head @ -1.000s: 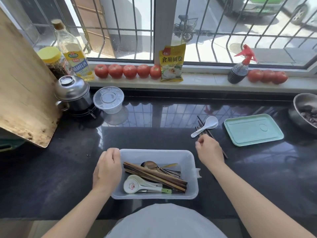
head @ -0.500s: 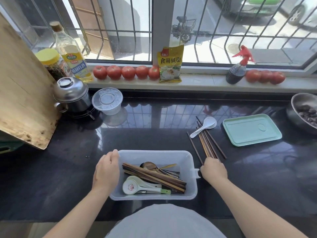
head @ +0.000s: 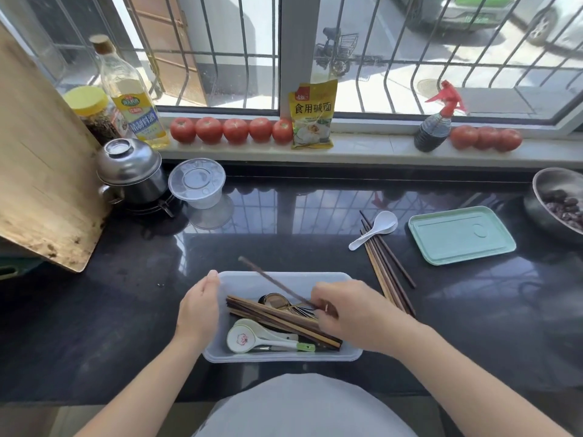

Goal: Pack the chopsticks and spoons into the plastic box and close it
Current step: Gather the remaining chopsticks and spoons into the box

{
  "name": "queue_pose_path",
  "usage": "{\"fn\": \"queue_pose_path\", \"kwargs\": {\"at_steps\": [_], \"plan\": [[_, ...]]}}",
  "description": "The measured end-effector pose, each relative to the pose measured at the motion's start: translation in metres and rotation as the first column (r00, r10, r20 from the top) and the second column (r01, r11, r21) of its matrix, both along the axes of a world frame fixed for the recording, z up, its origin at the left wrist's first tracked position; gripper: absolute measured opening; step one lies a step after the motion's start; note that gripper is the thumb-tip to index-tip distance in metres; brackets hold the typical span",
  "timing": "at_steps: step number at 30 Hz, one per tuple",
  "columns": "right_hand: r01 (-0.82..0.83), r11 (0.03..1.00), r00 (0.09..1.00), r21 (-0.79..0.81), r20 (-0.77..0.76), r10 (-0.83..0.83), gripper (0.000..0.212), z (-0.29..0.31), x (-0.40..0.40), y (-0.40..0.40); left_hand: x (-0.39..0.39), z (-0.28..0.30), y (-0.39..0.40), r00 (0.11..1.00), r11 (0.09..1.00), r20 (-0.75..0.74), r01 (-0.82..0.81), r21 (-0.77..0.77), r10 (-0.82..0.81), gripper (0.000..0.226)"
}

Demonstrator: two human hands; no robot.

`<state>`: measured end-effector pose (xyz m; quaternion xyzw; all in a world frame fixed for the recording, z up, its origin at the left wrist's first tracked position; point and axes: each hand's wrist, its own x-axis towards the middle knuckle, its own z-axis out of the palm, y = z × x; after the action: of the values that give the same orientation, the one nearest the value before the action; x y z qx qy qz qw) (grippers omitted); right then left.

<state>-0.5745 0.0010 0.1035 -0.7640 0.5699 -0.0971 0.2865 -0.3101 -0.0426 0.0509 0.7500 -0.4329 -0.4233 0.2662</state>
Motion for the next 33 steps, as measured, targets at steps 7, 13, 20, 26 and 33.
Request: {"fn": "queue_pose_path", "kwargs": {"at_steps": [7, 13, 20, 26, 33], "plan": [[-0.126, 0.941, 0.855, 0.315, -0.446, 0.264, 0.015, -0.031, 0.038, -0.005, 0.002, 0.002, 0.000, 1.000, 0.999, -0.020, 0.003, 0.043, -0.002, 0.044], [-0.150, 0.936, 0.816, 0.320, -0.495, 0.299, 0.015, -0.039, 0.047, -0.013, 0.001, 0.005, 0.001, 1.000, 0.999, -0.017, 0.001, 0.040, -0.001, 0.045], [0.243, 0.966, 0.959, -0.086, -0.125, -0.253, 0.018, -0.026, 0.008, -0.014, 0.000, 0.003, 0.001, 1.000, 0.999, -0.011, 0.001, 0.032, -0.001, 0.048], [0.669, 0.743, 0.710, 0.006, -0.300, -0.637, 0.013, -0.083, -0.087, -0.022, 0.000, 0.000, 0.000, 1.000, 1.000, 0.029, 0.006, 0.013, -0.007, 0.048], [0.690, 0.724, 0.625, 0.001, -0.504, -0.595, 0.023, -0.121, -0.094, 0.002, 0.000, 0.000, -0.001, 1.000, 1.000, 0.024, -0.002, 0.015, 0.001, 0.047]]}}
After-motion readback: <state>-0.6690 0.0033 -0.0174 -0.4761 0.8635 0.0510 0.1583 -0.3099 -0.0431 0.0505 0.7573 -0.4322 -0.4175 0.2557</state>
